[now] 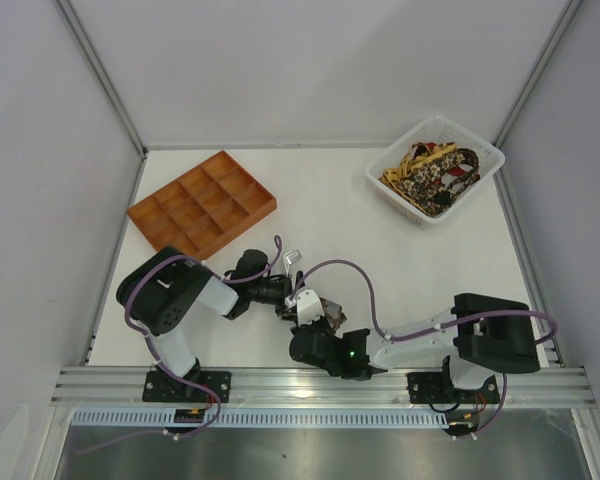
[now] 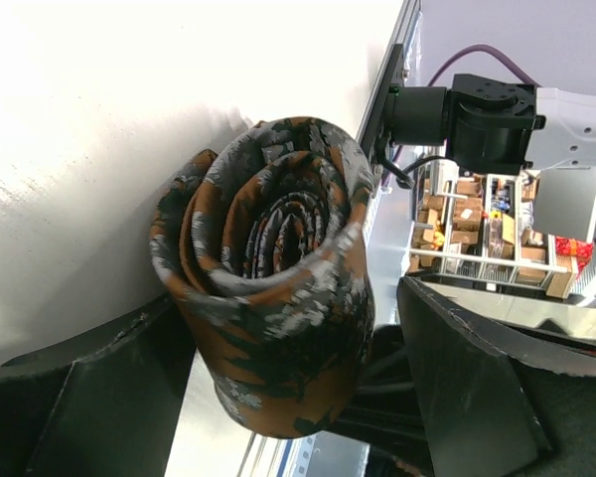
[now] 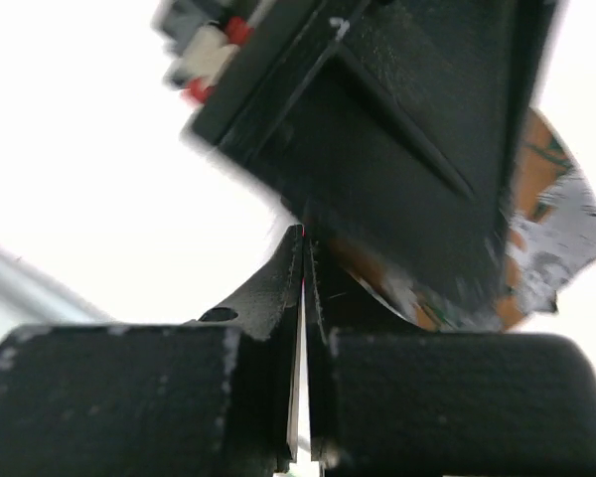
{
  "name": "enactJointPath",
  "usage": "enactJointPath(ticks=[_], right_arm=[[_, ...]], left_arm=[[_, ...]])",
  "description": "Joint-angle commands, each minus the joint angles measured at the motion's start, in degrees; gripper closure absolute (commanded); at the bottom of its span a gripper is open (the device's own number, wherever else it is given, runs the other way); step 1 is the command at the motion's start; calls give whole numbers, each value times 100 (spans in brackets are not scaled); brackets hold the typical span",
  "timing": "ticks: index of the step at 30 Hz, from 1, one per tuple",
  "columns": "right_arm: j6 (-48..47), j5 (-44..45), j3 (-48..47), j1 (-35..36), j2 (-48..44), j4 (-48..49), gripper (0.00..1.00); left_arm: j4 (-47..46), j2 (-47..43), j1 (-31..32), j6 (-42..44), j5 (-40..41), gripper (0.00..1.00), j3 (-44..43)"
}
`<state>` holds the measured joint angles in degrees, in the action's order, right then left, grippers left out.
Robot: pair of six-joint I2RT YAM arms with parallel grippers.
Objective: Roll the ties
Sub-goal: Roll the tie
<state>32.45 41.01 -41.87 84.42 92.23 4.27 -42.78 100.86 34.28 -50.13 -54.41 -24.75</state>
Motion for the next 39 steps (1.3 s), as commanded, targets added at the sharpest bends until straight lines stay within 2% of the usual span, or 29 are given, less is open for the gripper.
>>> enactJointPath(ticks=[1, 5, 8, 9, 12, 16, 17, 19, 30, 39], right_arm=[[200, 109, 29, 215, -845, -268, 100], [578, -224, 73, 154, -1943, -1173, 100], [877, -575, 160, -179, -2585, -1640, 100], [1017, -1204, 240, -737, -2813, -1675, 100], [1202, -2296, 626, -1880, -2947, -1807, 100], [1159, -2992, 873, -2833, -2834, -2088, 100], [1133, -3377, 917, -2991, -2789, -2080, 100], [1132, -3556, 996, -3203, -2684, -2132, 100], [1317, -4321, 1339, -3178, -2596, -1765, 100], [1308, -4365, 1286, -3151, -1981, -1132, 100]], left_arm=[[138, 31, 52, 222, -26, 14, 6], [376, 4, 52, 372, 10, 13, -74], [341, 74, 43, 363, -8, 14, -100], [332, 83, 43, 355, 1, 14, -100], [315, 74, 44, 372, 1, 13, -65], [245, 109, 52, 347, -25, 13, -47], [236, 109, 52, 337, -34, 13, -38], [218, 110, 61, 320, -34, 13, -47], [174, 101, 96, 328, 10, 14, -12], [-116, 197, 158, 223, -17, 13, 5]])
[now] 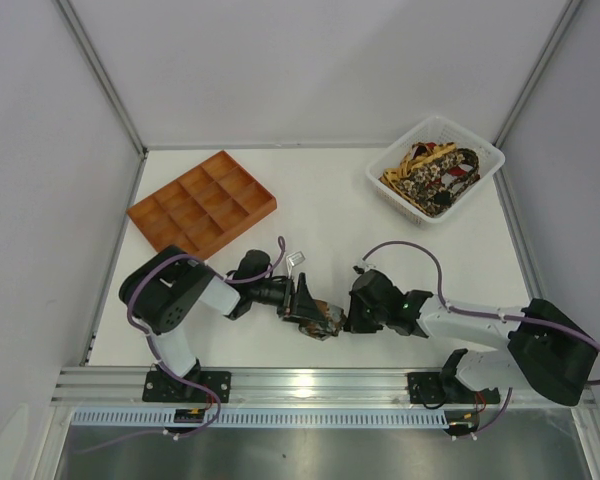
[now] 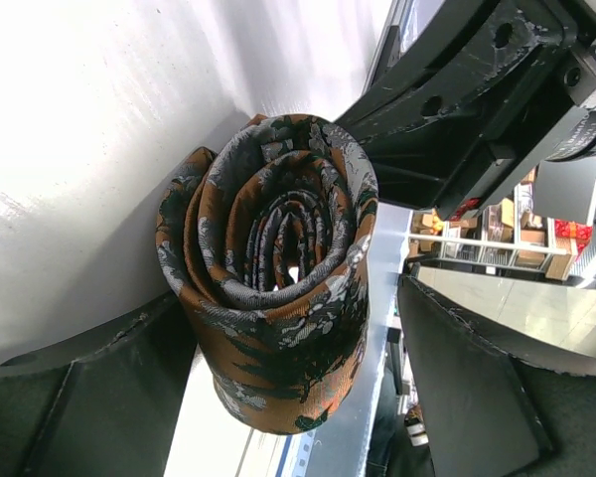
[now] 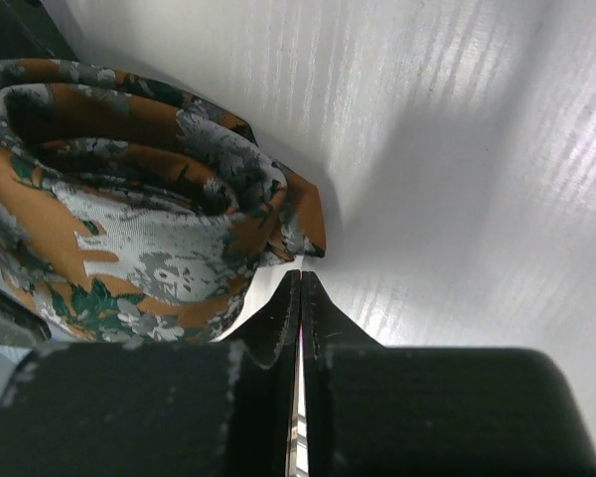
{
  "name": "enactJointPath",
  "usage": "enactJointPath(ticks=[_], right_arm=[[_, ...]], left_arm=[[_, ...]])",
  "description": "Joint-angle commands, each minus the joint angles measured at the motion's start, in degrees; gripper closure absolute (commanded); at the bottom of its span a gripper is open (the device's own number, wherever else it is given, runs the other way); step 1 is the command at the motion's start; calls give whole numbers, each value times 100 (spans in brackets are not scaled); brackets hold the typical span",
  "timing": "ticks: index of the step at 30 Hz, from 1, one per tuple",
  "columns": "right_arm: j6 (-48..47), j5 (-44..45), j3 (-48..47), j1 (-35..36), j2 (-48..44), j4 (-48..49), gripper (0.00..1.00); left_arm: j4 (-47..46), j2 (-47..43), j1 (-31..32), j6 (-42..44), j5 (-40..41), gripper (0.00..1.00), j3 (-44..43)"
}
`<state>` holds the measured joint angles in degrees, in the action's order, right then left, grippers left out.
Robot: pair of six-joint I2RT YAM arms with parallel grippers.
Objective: Roll the ties
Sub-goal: Roll the tie
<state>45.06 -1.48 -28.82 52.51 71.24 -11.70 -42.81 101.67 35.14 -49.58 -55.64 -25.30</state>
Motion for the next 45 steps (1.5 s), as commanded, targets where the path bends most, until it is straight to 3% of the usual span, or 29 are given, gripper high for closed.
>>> enactJointPath(ticks=[1, 18, 23, 30, 36, 45], right_arm=[[64, -81, -19, 40, 144, 511, 100], [275, 94, -282, 172, 698, 916, 100], [302, 139, -309, 163, 672, 845, 100], [284, 323, -335, 145, 601, 670, 100], [249, 393, -423, 154, 575, 547, 100], [337, 481, -309, 347, 417, 494, 100]], left_arm=[[-123, 125, 64, 160, 114, 13, 60], [-246, 152, 99, 133, 88, 13, 87], [-158, 160, 108, 142, 105, 17, 69], [-123, 160, 116, 195, 141, 14, 86], [44, 204, 125, 265, 202, 23, -1], [71, 231, 116, 274, 176, 20, -63]])
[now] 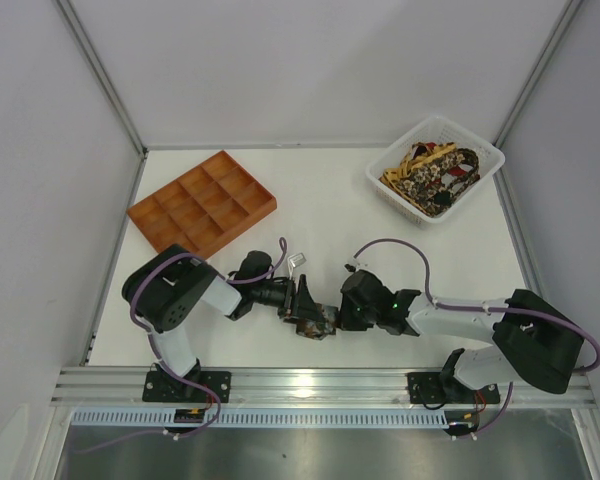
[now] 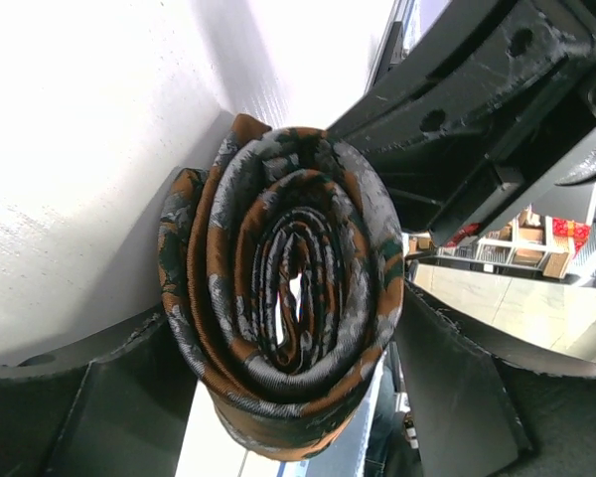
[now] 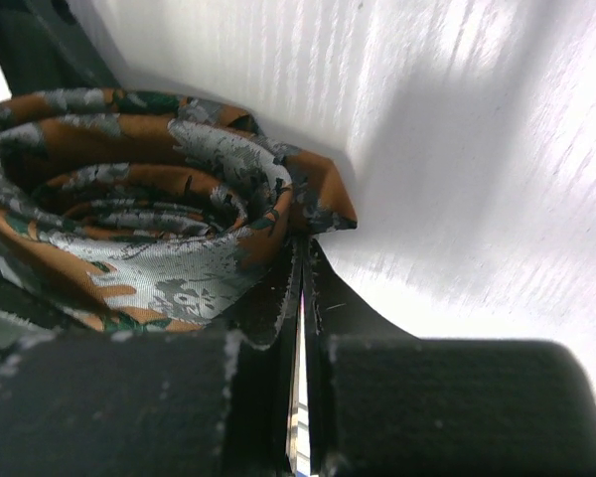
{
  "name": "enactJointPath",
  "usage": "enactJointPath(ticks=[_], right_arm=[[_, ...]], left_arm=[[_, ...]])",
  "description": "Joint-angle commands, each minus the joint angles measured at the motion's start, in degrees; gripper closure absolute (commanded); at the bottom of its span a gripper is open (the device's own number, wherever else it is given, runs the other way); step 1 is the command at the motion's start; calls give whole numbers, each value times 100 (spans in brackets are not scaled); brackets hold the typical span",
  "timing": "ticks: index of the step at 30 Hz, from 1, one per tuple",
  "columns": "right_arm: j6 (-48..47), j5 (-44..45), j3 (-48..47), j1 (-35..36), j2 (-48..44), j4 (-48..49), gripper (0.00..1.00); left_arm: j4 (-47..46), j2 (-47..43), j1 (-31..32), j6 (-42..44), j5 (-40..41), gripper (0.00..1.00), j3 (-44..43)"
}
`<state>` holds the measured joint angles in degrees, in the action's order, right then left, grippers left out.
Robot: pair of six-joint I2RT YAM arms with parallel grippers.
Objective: Roll the ties
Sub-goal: Roll the tie, then place the rolled tie into the container
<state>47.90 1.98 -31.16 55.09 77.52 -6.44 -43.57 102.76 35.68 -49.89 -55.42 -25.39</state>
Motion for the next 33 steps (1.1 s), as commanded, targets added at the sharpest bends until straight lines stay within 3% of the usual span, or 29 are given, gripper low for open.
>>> enactJointPath(ticks=[1, 6, 11, 18, 26, 28, 33], right_arm=[[62, 154, -49, 90, -237, -33, 100], [44, 180, -48, 90, -281, -60, 100], [0, 198, -127, 72, -167, -59, 100], [-105, 303, -128, 11, -245, -226, 100], [-290, 426, -110, -174, -588, -543, 100], [-369, 444, -110, -253, -694, -621, 100], [-527, 461, -145, -402, -887, -762, 100]], left_arm=[[165, 113, 70, 304, 145, 21, -45], [156, 218, 70, 305, 163, 33, -54], [15, 280, 62, 208, 128, 39, -37], [261, 148, 62, 287, 119, 62, -133], [1465, -326, 62, 875, 374, 83, -441], [1780, -432, 71, 998, 409, 99, -546], [2580, -853, 53, 1393, 575, 100, -871]])
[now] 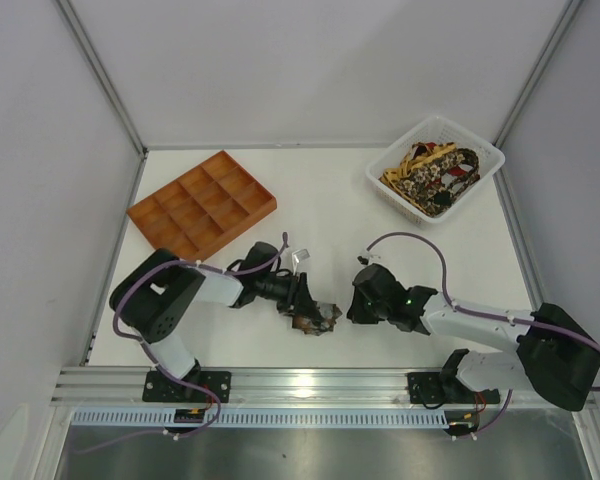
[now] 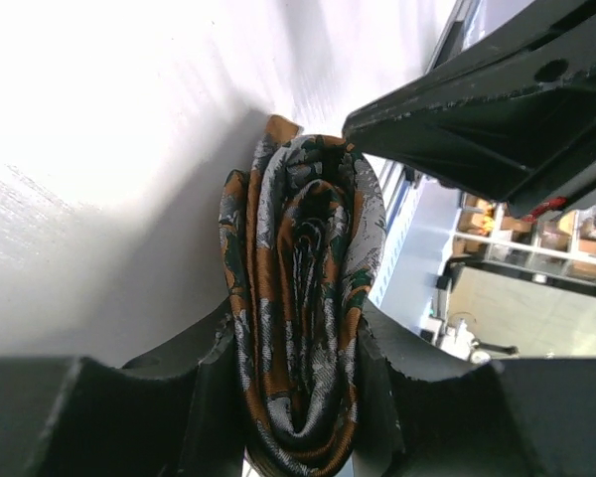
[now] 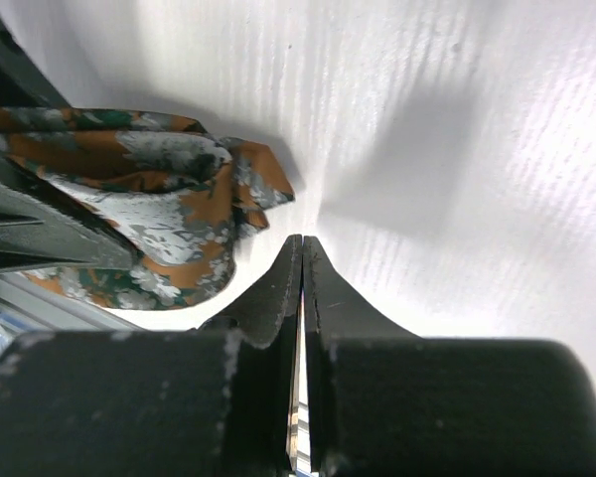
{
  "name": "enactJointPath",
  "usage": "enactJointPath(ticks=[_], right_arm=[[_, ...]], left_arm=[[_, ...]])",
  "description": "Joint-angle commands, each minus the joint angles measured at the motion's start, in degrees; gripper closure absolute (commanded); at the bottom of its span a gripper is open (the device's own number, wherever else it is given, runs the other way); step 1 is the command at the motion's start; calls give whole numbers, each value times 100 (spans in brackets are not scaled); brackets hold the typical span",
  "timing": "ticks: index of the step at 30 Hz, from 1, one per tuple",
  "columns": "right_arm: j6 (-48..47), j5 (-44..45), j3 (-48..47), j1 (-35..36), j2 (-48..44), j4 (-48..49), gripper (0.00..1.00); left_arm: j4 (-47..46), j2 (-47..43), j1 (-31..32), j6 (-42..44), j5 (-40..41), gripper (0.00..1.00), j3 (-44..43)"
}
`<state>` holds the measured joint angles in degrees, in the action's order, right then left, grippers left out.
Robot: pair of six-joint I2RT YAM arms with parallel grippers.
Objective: Roll the ties
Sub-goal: Place the rolled tie into the container
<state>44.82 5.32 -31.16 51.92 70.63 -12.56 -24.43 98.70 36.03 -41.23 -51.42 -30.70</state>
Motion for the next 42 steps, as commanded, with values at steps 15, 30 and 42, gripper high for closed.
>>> enactJointPath(ticks=[15, 30, 42], right_arm=[[-957, -425, -593, -366, -454, -467, 100], [-1660, -1613, -1156, -1034, -594, -933, 100], [-1977, -1982, -1156, -1396, -630, -942, 100]], left_arm=[[5105, -1099, -1947, 2515, 844, 100, -3204], [6298, 421, -3805, 1504, 2012, 100, -5349], [6669, 633, -4420, 1355, 2549, 100, -5342]])
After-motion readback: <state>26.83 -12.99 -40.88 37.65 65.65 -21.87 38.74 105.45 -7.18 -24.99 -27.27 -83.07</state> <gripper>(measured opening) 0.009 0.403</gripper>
